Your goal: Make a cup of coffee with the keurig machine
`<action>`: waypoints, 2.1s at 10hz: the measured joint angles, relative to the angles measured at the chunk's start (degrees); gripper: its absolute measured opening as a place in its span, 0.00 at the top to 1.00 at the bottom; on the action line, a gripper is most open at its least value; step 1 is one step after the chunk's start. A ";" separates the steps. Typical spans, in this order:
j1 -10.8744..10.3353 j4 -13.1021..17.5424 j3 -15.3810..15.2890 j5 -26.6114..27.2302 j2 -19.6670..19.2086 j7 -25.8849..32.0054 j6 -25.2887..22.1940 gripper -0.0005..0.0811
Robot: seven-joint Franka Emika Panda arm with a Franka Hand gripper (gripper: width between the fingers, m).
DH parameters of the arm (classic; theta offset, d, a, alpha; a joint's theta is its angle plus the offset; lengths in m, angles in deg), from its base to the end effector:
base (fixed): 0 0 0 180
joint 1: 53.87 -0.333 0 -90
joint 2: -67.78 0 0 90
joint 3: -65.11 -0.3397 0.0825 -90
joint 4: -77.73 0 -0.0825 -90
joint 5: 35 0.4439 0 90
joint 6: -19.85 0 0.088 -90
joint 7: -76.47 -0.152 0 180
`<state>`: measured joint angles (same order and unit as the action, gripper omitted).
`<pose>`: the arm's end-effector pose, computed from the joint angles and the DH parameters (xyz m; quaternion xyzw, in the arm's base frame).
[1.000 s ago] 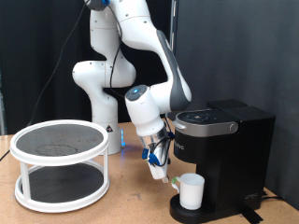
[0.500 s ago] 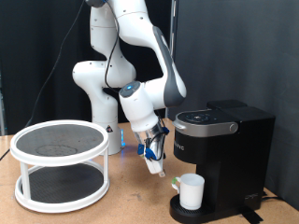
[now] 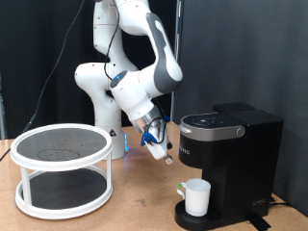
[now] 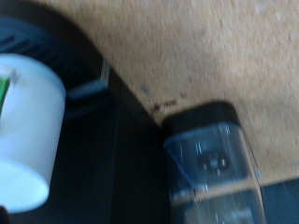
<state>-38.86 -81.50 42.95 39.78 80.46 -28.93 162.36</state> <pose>0.4044 0.0583 0.2012 -0.1477 0.9374 0.2691 0.1648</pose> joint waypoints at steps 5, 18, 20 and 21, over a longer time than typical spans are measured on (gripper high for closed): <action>0.20 -0.27 5.95 -0.31 11.81 -2.13 -15.01 0.09; 1.05 6.68 9.68 -12.31 28.58 -19.01 -26.53 0.09; 3.67 11.72 4.93 -26.18 28.15 -24.52 -25.94 0.09; 5.26 14.34 2.33 -33.19 27.63 -26.65 -25.97 0.09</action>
<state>-33.60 -67.16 45.28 6.59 108.10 -55.58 136.39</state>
